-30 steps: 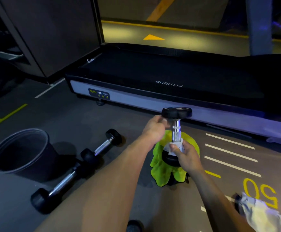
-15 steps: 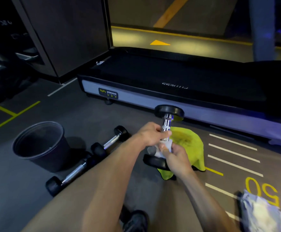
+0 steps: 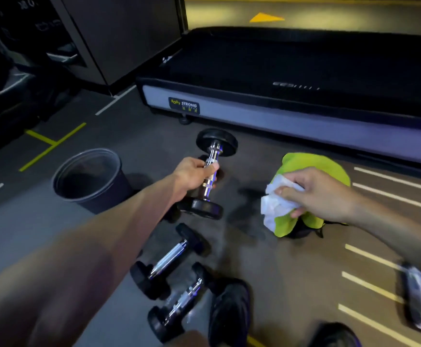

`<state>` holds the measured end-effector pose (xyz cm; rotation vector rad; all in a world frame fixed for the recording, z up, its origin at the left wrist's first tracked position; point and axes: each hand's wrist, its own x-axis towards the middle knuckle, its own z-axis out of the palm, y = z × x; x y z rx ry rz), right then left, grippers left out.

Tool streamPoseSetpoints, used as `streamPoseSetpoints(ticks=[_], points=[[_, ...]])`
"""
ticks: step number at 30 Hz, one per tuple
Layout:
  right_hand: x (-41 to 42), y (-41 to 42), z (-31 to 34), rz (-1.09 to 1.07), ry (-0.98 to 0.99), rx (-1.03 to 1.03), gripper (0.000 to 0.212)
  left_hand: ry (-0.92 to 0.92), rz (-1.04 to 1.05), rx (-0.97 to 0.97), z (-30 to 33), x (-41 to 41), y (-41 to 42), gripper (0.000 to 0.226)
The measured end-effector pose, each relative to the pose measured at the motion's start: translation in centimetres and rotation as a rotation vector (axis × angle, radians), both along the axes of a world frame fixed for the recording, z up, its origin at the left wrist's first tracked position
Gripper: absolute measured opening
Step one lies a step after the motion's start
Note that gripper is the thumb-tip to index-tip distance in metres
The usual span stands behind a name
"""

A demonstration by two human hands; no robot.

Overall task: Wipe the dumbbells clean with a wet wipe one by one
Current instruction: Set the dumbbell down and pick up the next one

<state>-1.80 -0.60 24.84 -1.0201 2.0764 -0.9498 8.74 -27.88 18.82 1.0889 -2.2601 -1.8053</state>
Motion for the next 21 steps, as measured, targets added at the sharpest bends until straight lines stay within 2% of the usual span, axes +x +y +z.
streamPoseSetpoints(ticks=[3,5,9,14,17,21], points=[[0.3,0.5,-3.6,0.051,-0.063,0.036,0.024,-0.047,0.03,0.01,-3.4,-0.5,-1.3,0.031],[0.9,0.6,-5.8,0.018,-0.169,-0.018,0.022,-0.088,0.033,-0.011,-5.1,-1.0,-1.9,0.032],[1.8,-0.3,-10.8,-0.172,-0.338,-0.122,0.016,-0.181,0.013,-0.09,-10.1,-2.9,-3.0,0.036],[1.5,-1.0,-15.4,-0.249,-0.461,-0.161,0.015,-0.35,-0.039,-0.207,-16.4,-4.5,-3.6,0.042],[1.2,-1.1,-17.5,-0.377,-0.51,-0.154,0.015,-0.413,-0.079,-0.264,-19.8,-5.3,-3.8,0.044],[0.7,-0.8,-19.9,-0.392,-0.46,-0.06,0.012,-0.47,-0.196,-0.314,-23.4,-6.8,-3.5,0.043]])
